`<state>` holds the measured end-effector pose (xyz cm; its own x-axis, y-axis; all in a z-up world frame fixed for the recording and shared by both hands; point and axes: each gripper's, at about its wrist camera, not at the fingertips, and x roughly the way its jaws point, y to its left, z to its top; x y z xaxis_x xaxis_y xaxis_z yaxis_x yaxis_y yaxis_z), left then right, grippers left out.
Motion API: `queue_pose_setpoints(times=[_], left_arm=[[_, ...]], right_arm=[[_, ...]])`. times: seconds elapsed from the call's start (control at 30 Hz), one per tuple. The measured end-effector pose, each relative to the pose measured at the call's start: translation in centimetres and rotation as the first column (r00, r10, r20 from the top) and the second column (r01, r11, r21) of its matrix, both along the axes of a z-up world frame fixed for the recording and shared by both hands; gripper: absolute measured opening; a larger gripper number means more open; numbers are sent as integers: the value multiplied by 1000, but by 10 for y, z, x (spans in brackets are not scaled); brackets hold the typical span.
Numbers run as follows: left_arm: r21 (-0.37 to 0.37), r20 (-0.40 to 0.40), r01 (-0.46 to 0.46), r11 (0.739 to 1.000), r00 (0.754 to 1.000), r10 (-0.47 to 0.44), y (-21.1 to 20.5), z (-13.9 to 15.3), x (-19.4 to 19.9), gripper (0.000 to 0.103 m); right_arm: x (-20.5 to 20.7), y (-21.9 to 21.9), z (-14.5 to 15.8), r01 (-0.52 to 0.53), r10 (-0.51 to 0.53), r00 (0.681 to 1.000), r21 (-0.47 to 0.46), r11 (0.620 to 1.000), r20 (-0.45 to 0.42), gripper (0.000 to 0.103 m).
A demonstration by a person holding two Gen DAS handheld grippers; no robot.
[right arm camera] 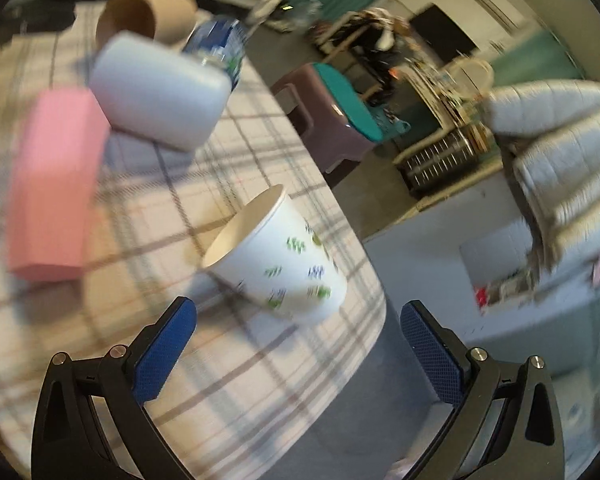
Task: Flip cup upside down
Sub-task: 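Reach the right gripper to the leaf-print paper cup and grasp it, then lift the paper cup with the right gripper and rotate it rim-down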
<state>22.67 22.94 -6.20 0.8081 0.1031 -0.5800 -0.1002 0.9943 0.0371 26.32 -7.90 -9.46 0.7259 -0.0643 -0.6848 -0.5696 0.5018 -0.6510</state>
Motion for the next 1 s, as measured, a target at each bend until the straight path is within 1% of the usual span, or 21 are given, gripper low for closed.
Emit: queue_pose_setpoints(times=[0.07,0.13,0.3,0.4,0.43,0.47,0.5,0.53,0.57,0.7,0.77,0.87,1.0], left_arm=[[12,-7,-7,1000,1000,7,1,-4,7,103],[17,-17,-11,1000,1000,11,2,-9,14,103],[12,-35,-10,1000,999,10,8,-17,27,103],[14,-43,-7,1000,999,8,10,-21,30,103],[13,-46,-6,1000,999,6,11,-22,30,103],[11,-49,-4,1000,999,5,12,-23,30,103],[6,-53,-3,1000,999,3,13,-24,31,103],[4,-56,-2,1000,998,2,14,-24,30,103],[1,-59,-1,1000,998,2,15,-24,31,103],[-5,-51,-2,1000,999,2,16,-22,29,103],[-10,-42,-2,1000,999,2,18,-20,26,103],[-27,-25,-1,1000,1000,0,23,-13,17,103],[-50,-3,6,999,1000,-6,29,0,4,103]], right_arm=[[13,3,-8,-32,31,999,-23,999,-24,102],[22,6,-13,-49,48,998,-49,998,-26,102],[35,14,-24,-107,102,992,-75,991,-68,102],[45,18,-25,-101,96,992,-60,993,-87,101],[47,19,-25,-95,90,992,-52,994,-92,99],[49,20,-24,-85,80,991,-43,995,-105,92],[52,20,-24,-79,74,990,-40,996,-117,81],[53,20,-25,-72,66,989,-41,997,-129,76],[53,20,-25,-64,58,990,-41,997,-131,74],[53,21,-18,0,0,992,-2,1000,-130,74],[49,20,-9,52,-47,990,33,998,-134,73],[37,18,10,127,-108,982,121,984,-156,73],[10,20,39,196,-166,973,197,961,-158,73]])
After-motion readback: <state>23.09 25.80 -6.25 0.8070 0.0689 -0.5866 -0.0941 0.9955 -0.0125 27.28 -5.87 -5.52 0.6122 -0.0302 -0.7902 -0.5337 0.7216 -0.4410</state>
